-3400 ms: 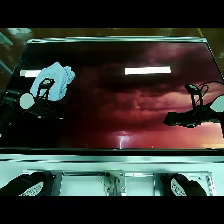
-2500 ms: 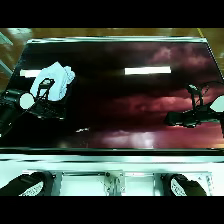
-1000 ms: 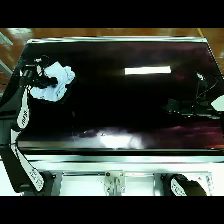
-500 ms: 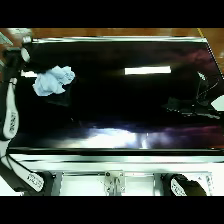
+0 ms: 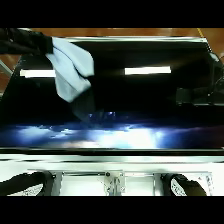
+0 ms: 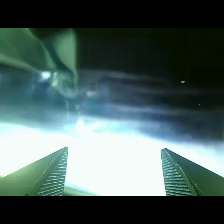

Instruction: Fold the shirts.

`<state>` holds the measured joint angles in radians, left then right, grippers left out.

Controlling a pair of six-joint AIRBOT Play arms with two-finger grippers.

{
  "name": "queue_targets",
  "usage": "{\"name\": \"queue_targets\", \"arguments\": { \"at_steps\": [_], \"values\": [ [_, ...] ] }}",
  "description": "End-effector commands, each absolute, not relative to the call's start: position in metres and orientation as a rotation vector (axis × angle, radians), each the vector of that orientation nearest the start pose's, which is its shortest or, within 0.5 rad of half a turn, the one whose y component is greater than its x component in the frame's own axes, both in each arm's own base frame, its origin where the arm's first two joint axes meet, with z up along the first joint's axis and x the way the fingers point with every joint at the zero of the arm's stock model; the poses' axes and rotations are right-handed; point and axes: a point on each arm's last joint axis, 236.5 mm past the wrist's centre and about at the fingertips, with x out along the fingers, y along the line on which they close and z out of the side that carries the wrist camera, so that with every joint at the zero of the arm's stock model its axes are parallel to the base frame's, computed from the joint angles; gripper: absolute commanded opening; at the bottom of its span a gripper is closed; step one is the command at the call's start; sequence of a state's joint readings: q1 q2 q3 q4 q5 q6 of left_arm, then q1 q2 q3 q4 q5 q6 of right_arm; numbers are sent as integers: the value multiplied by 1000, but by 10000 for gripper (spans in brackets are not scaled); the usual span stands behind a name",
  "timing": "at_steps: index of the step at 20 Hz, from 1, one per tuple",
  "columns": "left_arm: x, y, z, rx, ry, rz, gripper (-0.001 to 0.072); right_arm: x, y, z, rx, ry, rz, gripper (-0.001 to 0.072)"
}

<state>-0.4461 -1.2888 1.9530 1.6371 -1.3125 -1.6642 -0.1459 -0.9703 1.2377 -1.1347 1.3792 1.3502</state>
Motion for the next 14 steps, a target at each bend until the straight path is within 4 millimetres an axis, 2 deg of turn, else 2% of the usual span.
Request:
{"name": "queue_targets", "arguments": {
  "at_steps": [1, 3, 5, 7, 8, 9, 10, 12, 14],
  "values": [
    [345, -264, 279, 87, 732, -570, 38, 310, 55, 170, 150, 1080, 367, 692],
    [327, -324, 245, 64, 763, -693, 38, 301, 45, 161, 118, 1138, 337, 692],
    [309, -390, 202, 18, 786, -818, 38, 293, 21, 151, 54, 1196, 252, 692],
    [298, -438, 153, -21, 839, -883, 49, 289, -10, 144, -20, 1232, 135, 692],
    [296, -449, 129, -17, 893, -886, 231, 288, -22, 143, -45, 1240, 86, 692],
    [298, -449, 110, -6, 949, -872, 528, 287, -32, 142, -61, 1248, 42, 692],
    [303, -437, 96, 16, 1008, -839, 668, 287, -36, 142, -68, 1251, 23, 692],
    [321, -381, 79, 53, 1144, -724, 668, 291, -37, 143, -71, 1234, 18, 692],
    [341, -305, 76, 117, 1237, -614, 663, 298, -38, 137, -65, 1212, 11, 692]
  ]
}}
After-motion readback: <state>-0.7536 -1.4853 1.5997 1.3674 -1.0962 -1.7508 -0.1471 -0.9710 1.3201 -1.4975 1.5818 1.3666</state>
